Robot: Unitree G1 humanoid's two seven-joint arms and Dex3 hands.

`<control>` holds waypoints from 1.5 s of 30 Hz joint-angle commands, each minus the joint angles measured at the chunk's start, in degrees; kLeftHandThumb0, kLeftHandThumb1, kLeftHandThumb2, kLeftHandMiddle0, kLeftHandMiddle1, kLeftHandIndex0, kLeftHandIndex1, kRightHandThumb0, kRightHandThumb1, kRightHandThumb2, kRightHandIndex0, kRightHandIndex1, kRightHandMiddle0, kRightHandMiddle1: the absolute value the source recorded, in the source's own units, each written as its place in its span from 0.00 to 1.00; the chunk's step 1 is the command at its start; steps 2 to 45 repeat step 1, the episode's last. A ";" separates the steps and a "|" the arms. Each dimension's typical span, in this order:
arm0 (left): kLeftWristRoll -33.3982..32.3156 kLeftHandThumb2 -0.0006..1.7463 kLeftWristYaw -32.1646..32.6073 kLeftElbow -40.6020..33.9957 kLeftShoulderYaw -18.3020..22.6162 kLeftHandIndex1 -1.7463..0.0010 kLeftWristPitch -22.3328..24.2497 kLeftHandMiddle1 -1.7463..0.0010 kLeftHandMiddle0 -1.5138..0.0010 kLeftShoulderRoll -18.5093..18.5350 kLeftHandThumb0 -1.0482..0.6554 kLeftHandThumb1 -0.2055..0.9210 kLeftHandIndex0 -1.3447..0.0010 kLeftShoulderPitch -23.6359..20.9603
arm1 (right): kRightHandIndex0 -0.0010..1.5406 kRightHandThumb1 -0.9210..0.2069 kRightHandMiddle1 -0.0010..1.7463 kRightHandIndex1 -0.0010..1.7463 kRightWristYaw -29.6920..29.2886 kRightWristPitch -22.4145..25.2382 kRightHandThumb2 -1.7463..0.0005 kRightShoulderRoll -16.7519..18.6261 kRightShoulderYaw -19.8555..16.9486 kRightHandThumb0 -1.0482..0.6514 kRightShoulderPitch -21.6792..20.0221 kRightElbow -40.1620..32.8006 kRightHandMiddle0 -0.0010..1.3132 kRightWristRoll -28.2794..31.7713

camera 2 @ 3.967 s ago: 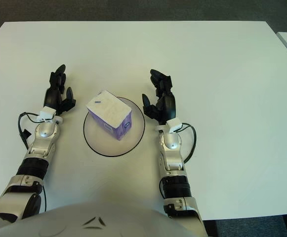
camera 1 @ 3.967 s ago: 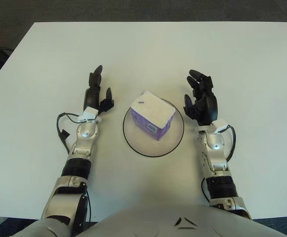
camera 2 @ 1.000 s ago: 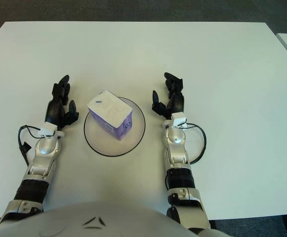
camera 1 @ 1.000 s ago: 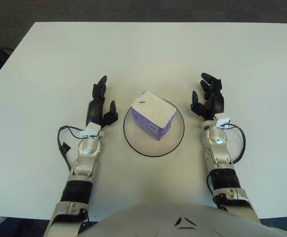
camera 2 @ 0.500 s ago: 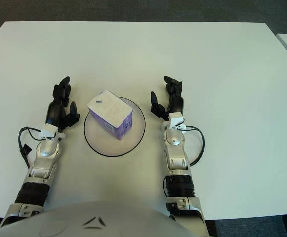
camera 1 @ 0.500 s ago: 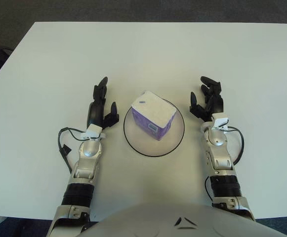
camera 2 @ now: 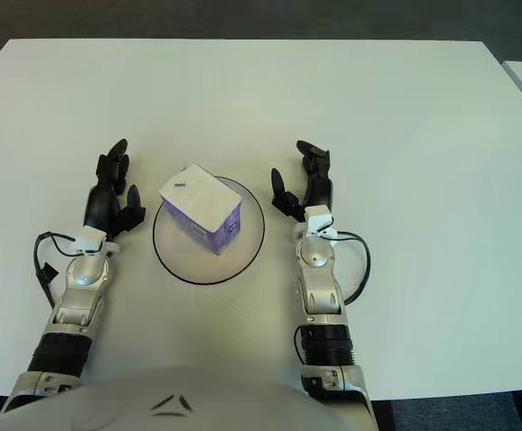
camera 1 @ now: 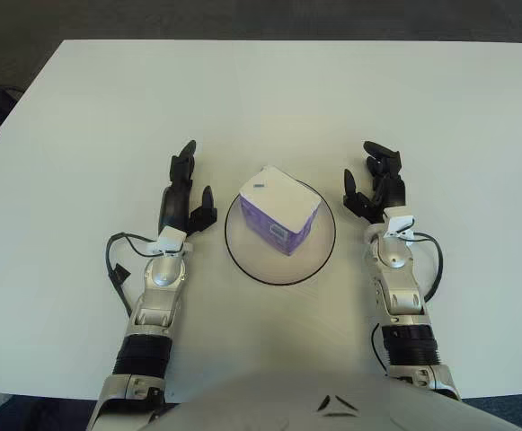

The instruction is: Put the tissue paper into the plate.

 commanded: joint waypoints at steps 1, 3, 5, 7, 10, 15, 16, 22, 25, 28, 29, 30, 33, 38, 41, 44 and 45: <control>-0.03 0.50 -0.64 2.88 -0.53 0.73 3.23 0.98 0.85 -0.86 0.17 1.00 1.00 3.80 | 0.12 0.19 0.55 0.32 -0.06 3.59 0.60 0.34 -0.16 0.27 3.21 1.77 0.00 0.10; -0.03 0.50 -0.64 2.88 -0.53 0.73 3.23 0.98 0.85 -0.86 0.17 1.00 1.00 3.80 | 0.12 0.19 0.55 0.32 -0.06 3.59 0.60 0.34 -0.16 0.27 3.21 1.77 0.00 0.10; -0.03 0.50 -0.64 2.88 -0.53 0.73 3.23 0.98 0.85 -0.86 0.17 1.00 1.00 3.80 | 0.12 0.19 0.55 0.32 -0.06 3.59 0.60 0.34 -0.16 0.27 3.21 1.77 0.00 0.10; -0.03 0.50 -0.64 2.88 -0.53 0.73 3.23 0.98 0.85 -0.86 0.17 1.00 1.00 3.80 | 0.12 0.19 0.55 0.32 -0.06 3.59 0.60 0.34 -0.16 0.27 3.21 1.77 0.00 0.10; -0.03 0.50 -0.64 2.88 -0.53 0.73 3.23 0.98 0.85 -0.86 0.17 1.00 1.00 3.80 | 0.12 0.19 0.55 0.32 -0.06 3.59 0.60 0.34 -0.16 0.27 3.21 1.77 0.00 0.10; -0.03 0.50 -0.64 2.88 -0.53 0.73 3.23 0.98 0.85 -0.86 0.17 1.00 1.00 3.80 | 0.12 0.19 0.55 0.32 -0.06 3.59 0.60 0.34 -0.16 0.27 3.21 1.77 0.00 0.10; -0.03 0.50 -0.64 2.88 -0.53 0.73 3.23 0.98 0.85 -0.86 0.17 1.00 1.00 3.80 | 0.12 0.19 0.55 0.32 -0.06 3.59 0.60 0.34 -0.16 0.27 3.21 1.77 0.00 0.10; -0.03 0.50 -0.64 2.88 -0.53 0.73 3.23 0.98 0.85 -0.86 0.17 1.00 1.00 3.80 | 0.12 0.19 0.55 0.32 -0.06 3.59 0.60 0.34 -0.16 0.27 3.21 1.77 0.00 0.10; -0.03 0.50 -0.64 2.88 -0.53 0.73 3.23 0.98 0.85 -0.86 0.17 1.00 1.00 3.80 | 0.12 0.19 0.55 0.32 -0.06 3.59 0.60 0.34 -0.16 0.27 3.21 1.77 0.00 0.10; -0.03 0.50 -0.64 2.88 -0.53 0.73 3.23 0.98 0.85 -0.86 0.17 1.00 1.00 3.80 | 0.12 0.19 0.55 0.32 -0.06 3.59 0.60 0.34 -0.16 0.27 3.21 1.77 0.00 0.10; -0.03 0.50 -0.64 2.88 -0.53 0.73 3.23 0.98 0.85 -0.86 0.17 1.00 1.00 3.80 | 0.12 0.19 0.55 0.32 -0.06 3.59 0.60 0.34 -0.16 0.27 3.21 1.77 0.00 0.10; -0.03 0.50 -0.64 2.88 -0.53 0.73 3.23 0.98 0.85 -0.86 0.17 1.00 1.00 3.80 | 0.12 0.19 0.55 0.32 -0.06 3.59 0.60 0.34 -0.16 0.27 3.21 1.77 0.00 0.10; -0.03 0.50 -0.64 2.88 -0.53 0.73 3.23 0.98 0.85 -0.86 0.17 1.00 1.00 3.80 | 0.12 0.19 0.55 0.32 -0.06 3.59 0.60 0.34 -0.16 0.27 3.21 1.77 0.00 0.10; -0.03 0.50 -0.64 2.88 -0.53 0.73 3.23 0.98 0.85 -0.86 0.17 1.00 1.00 3.80 | 0.12 0.19 0.55 0.32 -0.06 3.59 0.60 0.34 -0.16 0.27 3.21 1.77 0.00 0.10; -0.03 0.50 -0.64 2.88 -0.53 0.73 3.23 0.98 0.85 -0.86 0.17 1.00 1.00 3.80 | 0.12 0.19 0.55 0.32 -0.06 3.59 0.60 0.34 -0.16 0.27 3.21 1.77 0.00 0.10; -0.03 0.50 -0.64 2.88 -0.53 0.73 3.23 0.98 0.85 -0.86 0.17 1.00 1.00 3.80 | 0.12 0.19 0.55 0.32 -0.06 3.59 0.60 0.34 -0.16 0.27 3.21 1.77 0.00 0.10; -0.03 0.50 -0.64 2.88 -0.53 0.73 3.23 0.98 0.85 -0.86 0.17 1.00 1.00 3.80 | 0.12 0.19 0.55 0.32 -0.06 3.59 0.60 0.34 -0.16 0.27 3.21 1.77 0.00 0.10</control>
